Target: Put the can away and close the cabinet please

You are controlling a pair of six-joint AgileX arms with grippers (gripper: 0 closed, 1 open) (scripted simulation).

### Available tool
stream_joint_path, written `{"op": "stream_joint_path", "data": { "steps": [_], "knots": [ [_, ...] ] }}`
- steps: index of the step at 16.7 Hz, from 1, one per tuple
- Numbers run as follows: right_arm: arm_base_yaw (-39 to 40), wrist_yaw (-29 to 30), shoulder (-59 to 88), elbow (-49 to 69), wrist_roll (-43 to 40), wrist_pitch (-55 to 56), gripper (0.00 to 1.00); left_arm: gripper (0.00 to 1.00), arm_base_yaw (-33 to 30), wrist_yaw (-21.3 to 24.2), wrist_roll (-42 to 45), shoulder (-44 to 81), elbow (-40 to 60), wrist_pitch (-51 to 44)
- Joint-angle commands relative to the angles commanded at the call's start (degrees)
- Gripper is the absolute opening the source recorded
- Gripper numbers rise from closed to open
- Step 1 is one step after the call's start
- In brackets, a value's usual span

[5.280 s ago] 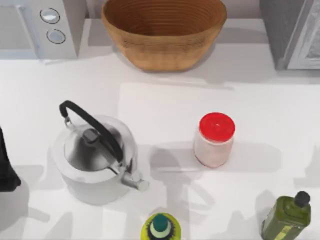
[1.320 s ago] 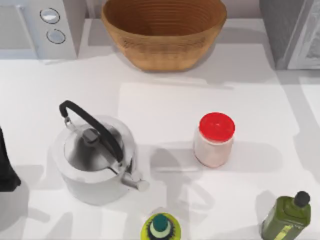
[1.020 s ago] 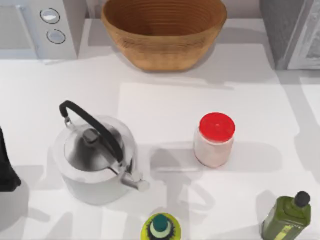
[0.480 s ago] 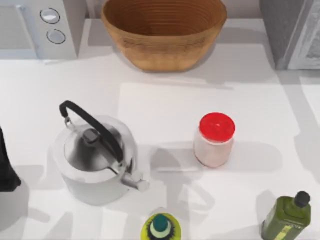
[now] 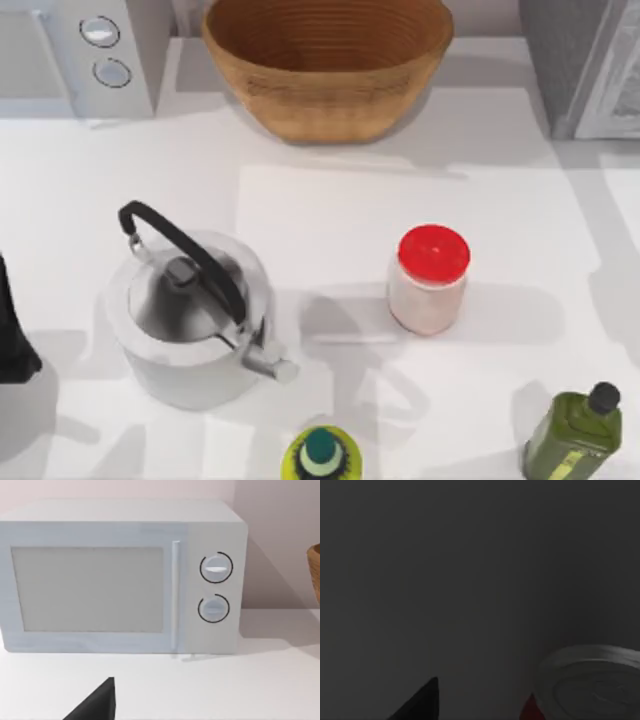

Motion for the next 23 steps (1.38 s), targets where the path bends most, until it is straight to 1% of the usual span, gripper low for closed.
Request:
{"op": "stream_joint_path", "data": {
  "steps": [4, 7, 9, 13, 17, 20, 23],
  "knots": [
    [-0.7, -2.5, -8.7, -8.5, -0.3, 3.7, 1.0, 1.0, 0.0, 0.0, 0.0, 0.0, 0.0, 0.0],
    [-1.8, -4.9, -20.5, -20.2, -0.5, 7.6, 1.0, 1.0, 0.0, 0.0, 0.0, 0.0, 0.0, 0.0],
    [-2.6, -6.4, -30.4, -30.3, -0.5, 10.4, 1.0, 1.0, 0.0, 0.0, 0.0, 0.0, 0.0, 0.0],
    [-3.9, -8.9, -53.1, -56.7, -0.1, 16.7, 1.0, 1.0, 0.0, 0.0, 0.0, 0.0, 0.0, 0.0],
    [-4.5, -10.4, -75.1, -89.5, 0.2, 23.3, 1.0, 1.0, 0.0, 0.0, 0.0, 0.0, 0.0, 0.0],
    [-4.6, -10.6, -89.1, -112.6, 0.2, 28.1, 1.0, 1.0, 0.0, 0.0, 0.0, 0.0, 0.0, 0.0],
    [-4.7, -10.0, -101.1, -131.2, -0.1, 32.4, 1.0, 1.0, 0.0, 0.0, 0.0, 0.0, 0.0, 0.0]
  ]
}}
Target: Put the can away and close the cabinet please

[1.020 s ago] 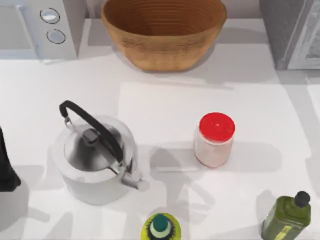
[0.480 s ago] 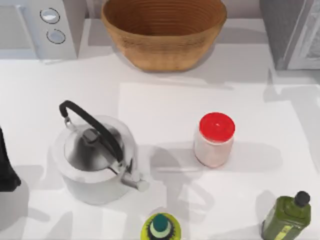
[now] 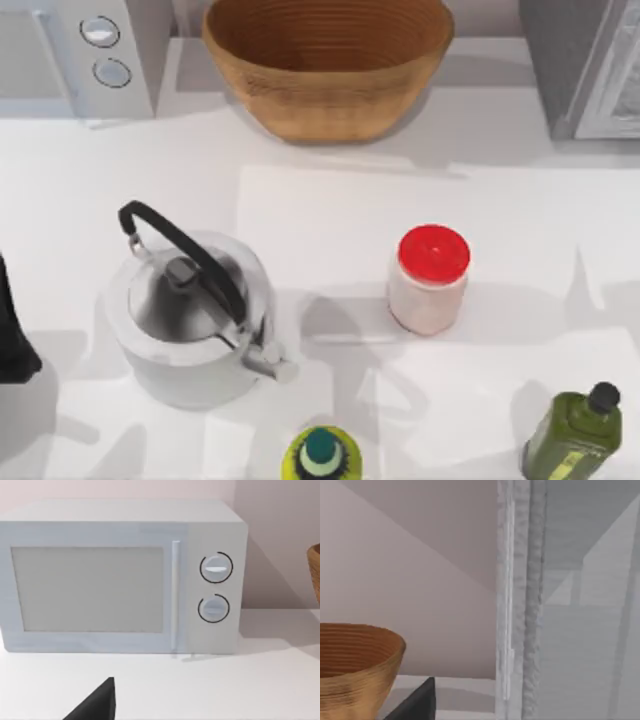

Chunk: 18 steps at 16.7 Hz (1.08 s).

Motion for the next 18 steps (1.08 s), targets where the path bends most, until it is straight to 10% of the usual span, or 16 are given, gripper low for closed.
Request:
{"op": "stream_joint_path", "data": {
  "steps": [7, 18],
  "knots": [
    [-0.8, 3.1, -16.1, -24.3, -0.8, 5.5, 1.0, 1.0, 0.0, 0.0, 0.0, 0.0, 0.0, 0.0],
    [-3.5, -0.4, -13.2, -24.2, -0.8, 9.6, 1.0, 1.0, 0.0, 0.0, 0.0, 0.0, 0.0, 0.0]
  ]
}}
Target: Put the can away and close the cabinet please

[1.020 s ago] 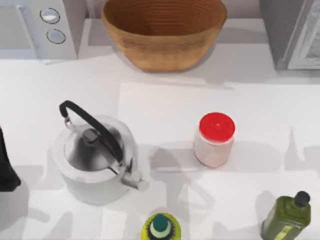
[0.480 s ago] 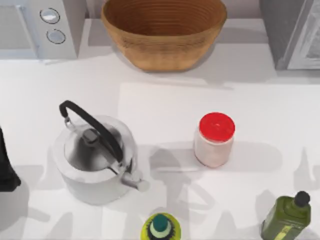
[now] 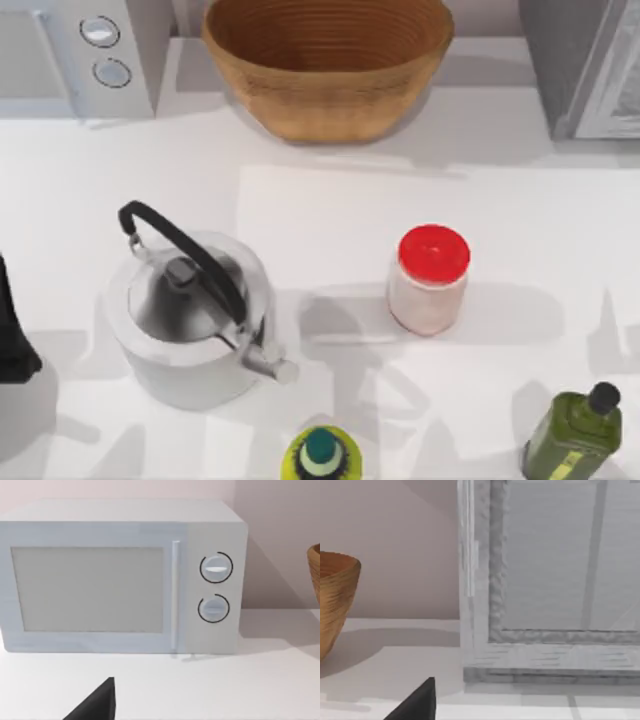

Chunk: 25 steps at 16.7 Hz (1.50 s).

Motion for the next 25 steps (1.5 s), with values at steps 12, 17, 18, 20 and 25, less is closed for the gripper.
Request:
{"op": "stream_joint_path", "data": {
  "steps": [12, 17, 18, 20, 25],
  "knots": [
    [-37.2, -39.1, 59.1, 13.7, 0.3, 45.6, 1.0, 1.0, 0.0, 0.0, 0.0, 0.0, 0.0, 0.0],
    [-51.2, -50.7, 79.3, 17.9, 0.8, 60.2, 1.0, 1.0, 0.0, 0.0, 0.0, 0.0, 0.0, 0.0],
    [-53.0, -52.0, 81.6, 18.5, 1.0, 62.0, 1.0, 1.0, 0.0, 0.0, 0.0, 0.0, 0.0, 0.0],
    [-55.5, -53.8, 84.3, 19.2, 1.1, 64.5, 1.0, 1.0, 0.0, 0.0, 0.0, 0.0, 0.0, 0.0],
    [-55.8, -54.1, 84.7, 19.1, 1.1, 64.9, 1.0, 1.0, 0.0, 0.0, 0.0, 0.0, 0.0, 0.0]
  ]
}}
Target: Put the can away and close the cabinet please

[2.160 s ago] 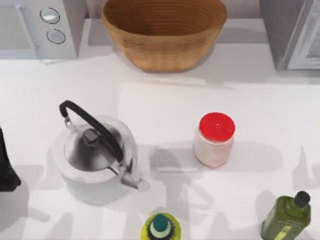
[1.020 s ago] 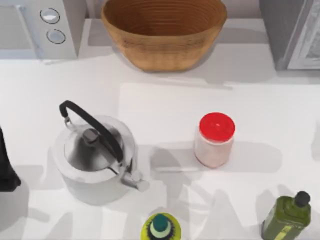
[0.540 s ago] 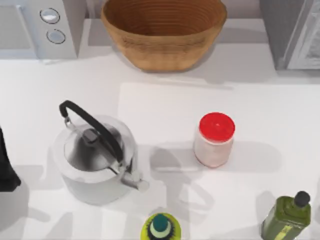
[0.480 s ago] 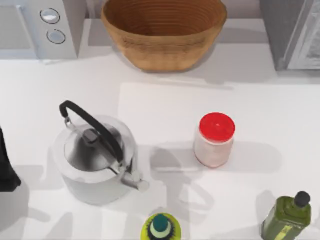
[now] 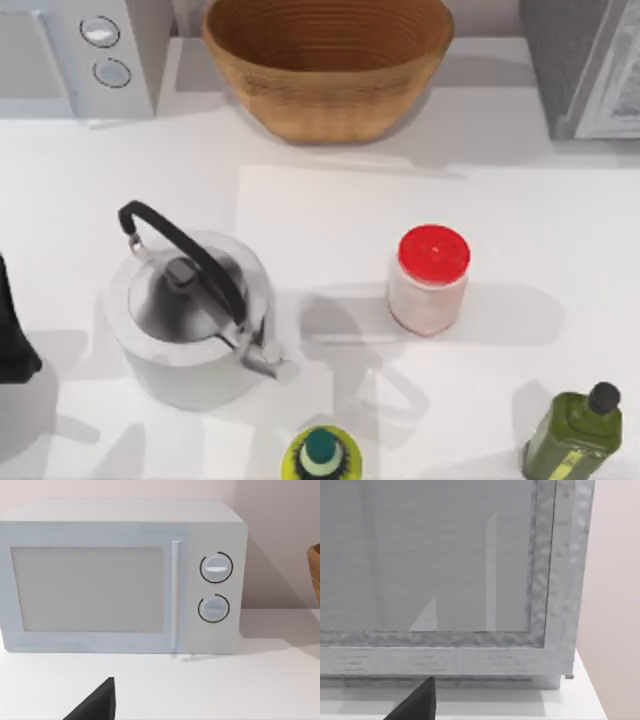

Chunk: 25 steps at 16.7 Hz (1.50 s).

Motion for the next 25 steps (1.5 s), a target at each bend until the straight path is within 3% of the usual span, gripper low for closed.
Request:
{"op": "stream_joint_path", "data": {
  "steps": [3, 7, 11, 19, 25],
  "knots": [
    [-0.3, -0.1, 0.1, 1.7, 0.2, -1.9, 1.0, 1.0, 0.0, 0.0, 0.0, 0.0, 0.0, 0.0],
    [-2.0, -0.7, 0.2, 11.6, 0.6, -12.6, 1.0, 1.0, 0.0, 0.0, 0.0, 0.0, 0.0, 0.0],
    [-3.3, -1.3, -1.2, 29.0, 0.6, -30.7, 1.0, 1.0, 0.0, 0.0, 0.0, 0.0, 0.0, 0.0],
    [-3.0, -1.5, -8.0, 65.8, 0.0, -77.0, 1.0, 1.0, 0.0, 0.0, 0.0, 0.0, 0.0, 0.0],
    [-1.2, -1.3, -12.0, 78.8, 0.0, -90.8, 1.0, 1.0, 0.0, 0.0, 0.0, 0.0, 0.0, 0.0]
  ]
}}
